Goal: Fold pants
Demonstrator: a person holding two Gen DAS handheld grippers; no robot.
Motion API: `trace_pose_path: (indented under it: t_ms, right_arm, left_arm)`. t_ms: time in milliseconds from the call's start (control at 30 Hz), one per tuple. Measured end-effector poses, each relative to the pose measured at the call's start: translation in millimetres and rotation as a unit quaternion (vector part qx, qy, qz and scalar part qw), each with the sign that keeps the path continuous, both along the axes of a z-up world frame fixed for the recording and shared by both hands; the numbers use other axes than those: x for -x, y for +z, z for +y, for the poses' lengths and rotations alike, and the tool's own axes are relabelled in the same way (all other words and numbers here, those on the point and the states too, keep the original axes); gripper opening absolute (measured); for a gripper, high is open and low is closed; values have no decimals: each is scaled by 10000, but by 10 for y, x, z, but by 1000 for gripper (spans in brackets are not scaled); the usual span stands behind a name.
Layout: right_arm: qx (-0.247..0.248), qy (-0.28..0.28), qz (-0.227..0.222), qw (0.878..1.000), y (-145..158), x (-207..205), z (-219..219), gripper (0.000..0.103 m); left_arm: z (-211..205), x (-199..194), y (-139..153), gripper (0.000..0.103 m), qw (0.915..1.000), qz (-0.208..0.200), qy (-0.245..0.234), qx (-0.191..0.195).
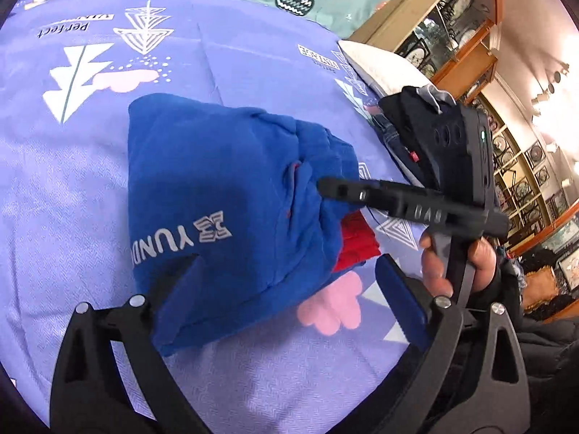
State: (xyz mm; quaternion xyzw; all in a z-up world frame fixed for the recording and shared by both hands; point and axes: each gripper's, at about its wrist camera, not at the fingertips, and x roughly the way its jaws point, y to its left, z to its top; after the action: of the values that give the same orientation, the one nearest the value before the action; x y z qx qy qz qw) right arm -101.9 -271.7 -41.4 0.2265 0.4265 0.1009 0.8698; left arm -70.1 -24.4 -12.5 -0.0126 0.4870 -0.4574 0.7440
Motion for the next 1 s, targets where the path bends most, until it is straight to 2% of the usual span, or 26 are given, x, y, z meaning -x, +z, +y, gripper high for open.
trace_pose_path:
  t_ms: [67, 100, 200, 233, 300, 367, 400, 433, 500, 533, 567, 600, 700, 800, 867, 900, 933, 1000]
  right_arm:
    - [-90, -49, -235, 9997, 184, 90, -31, 22]
    - [-44, -58, -397, 9992, 332, 176, -26, 22]
    - [222, -96, -510, 9984, 568, 301, -35, 22]
    - [316, -130, -376, 9987, 560, 308, -63, 23]
    - [395, -150, 164, 9990, 350, 190, -110, 27]
    - [398, -216, 787, 9959, -2, 87, -161, 42]
    - [332, -340, 748, 9961, -32, 113, -207, 49]
    - [396, -397, 653, 9963, 32, 140, -215, 49]
    - [820, -596, 137, 9948, 379, 237, -182, 49]
    - [842, -582, -129, 9947, 536, 258, -151, 49]
    - [689, -413, -357, 9961, 667, 255, -109, 49]
    - [421, -1, -522, 9977, 820, 181, 5, 49]
    - [231, 753, -513, 9956, 935, -161, 374, 48]
    - [90, 1294, -84, 9915, 712, -694, 730, 47]
    - [345, 1270, 482, 9901, 342, -1104, 888, 47]
    - [520, 1171, 794, 9886, 128, -1267, 918, 42]
    - [496, 1021, 1077, 9877, -131, -1442, 865, 34]
    - [29, 792, 1133, 9904, -256, -1519, 715, 25]
  left_arm:
    - [-39, 66, 31, 96, 9999, -97, -140, 7]
    - [-60, 99, 55, 96, 9997, -142, -211, 17]
    - [-82, 132, 69, 96, 9990, -207, -390, 57]
    - [-90, 112, 37, 96, 9991, -147, -404, 57]
    - [-78, 45, -99, 96, 9992, 115, -372, 35]
    - [-72, -22, -236, 96, 9987, 341, -369, 38]
    - [-43, -21, -231, 96, 9986, 345, -372, 127]
    - [-22, -4, -211, 96, 9986, 322, -394, 160]
    - [19, 51, -162, 97, 9986, 206, -466, 165]
    - [37, 80, -150, 97, 9984, 174, -514, 170]
    - [39, 90, -153, 97, 9982, 170, -545, 170]
    - [39, 98, -157, 97, 9981, 169, -566, 167]
    - [39, 84, -186, 97, 9981, 248, -531, 206]
    - [38, 112, -196, 97, 9983, 193, -510, 200]
    - [24, 141, -211, 97, 9985, 96, -512, 160]
    - [13, 151, -216, 97, 9986, 51, -499, 149]
    - [-2, 156, -226, 97, 9988, -9, -470, 97]
    - [-15, 153, -238, 97, 9988, -35, -473, 83]
